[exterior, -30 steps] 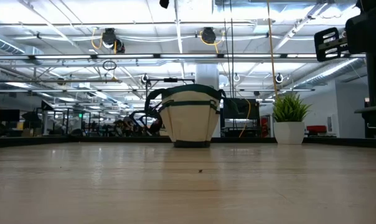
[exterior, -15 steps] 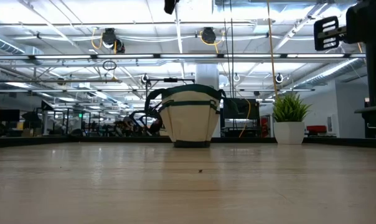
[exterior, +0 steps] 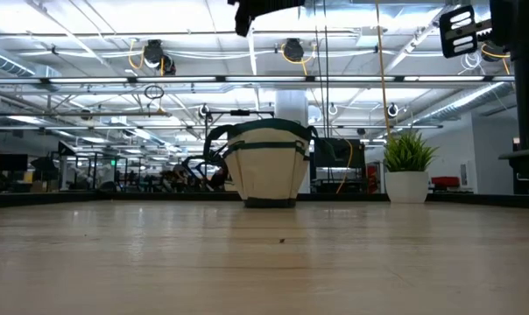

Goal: Pick & Place Garden tools in Gardening bag
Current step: Put the brown hand rake into the gardening bag

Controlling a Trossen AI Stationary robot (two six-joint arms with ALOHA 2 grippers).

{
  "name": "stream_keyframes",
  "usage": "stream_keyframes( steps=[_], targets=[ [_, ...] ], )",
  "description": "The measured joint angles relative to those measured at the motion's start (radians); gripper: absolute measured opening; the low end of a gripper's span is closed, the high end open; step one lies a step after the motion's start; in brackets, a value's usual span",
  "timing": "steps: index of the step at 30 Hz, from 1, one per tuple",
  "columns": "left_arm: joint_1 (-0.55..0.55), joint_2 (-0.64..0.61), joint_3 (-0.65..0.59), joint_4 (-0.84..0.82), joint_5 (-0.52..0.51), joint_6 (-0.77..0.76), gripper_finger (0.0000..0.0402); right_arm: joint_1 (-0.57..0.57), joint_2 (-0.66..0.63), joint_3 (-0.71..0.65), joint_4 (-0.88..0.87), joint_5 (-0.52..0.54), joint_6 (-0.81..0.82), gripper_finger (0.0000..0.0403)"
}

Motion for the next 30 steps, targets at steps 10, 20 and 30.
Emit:
stream_keyframes(
  steps=[10,20,30],
  targets=[
    [0.01,0.0,-0.136,0.177,0.082,-0.019,0.0108,0.105,0.062,0.122,-0.285,0.003,-0.008,0.0],
    [0.011,0.0,-0.164,0.182,0.098,-0.013,0.0108,0.307,0.166,0.191,-0.391,0.003,0.034,0.0],
    [0.009,0.0,-0.164,0.176,0.175,0.022,0.0108,0.527,0.352,0.252,-0.416,0.11,0.053,0.0]
  ],
)
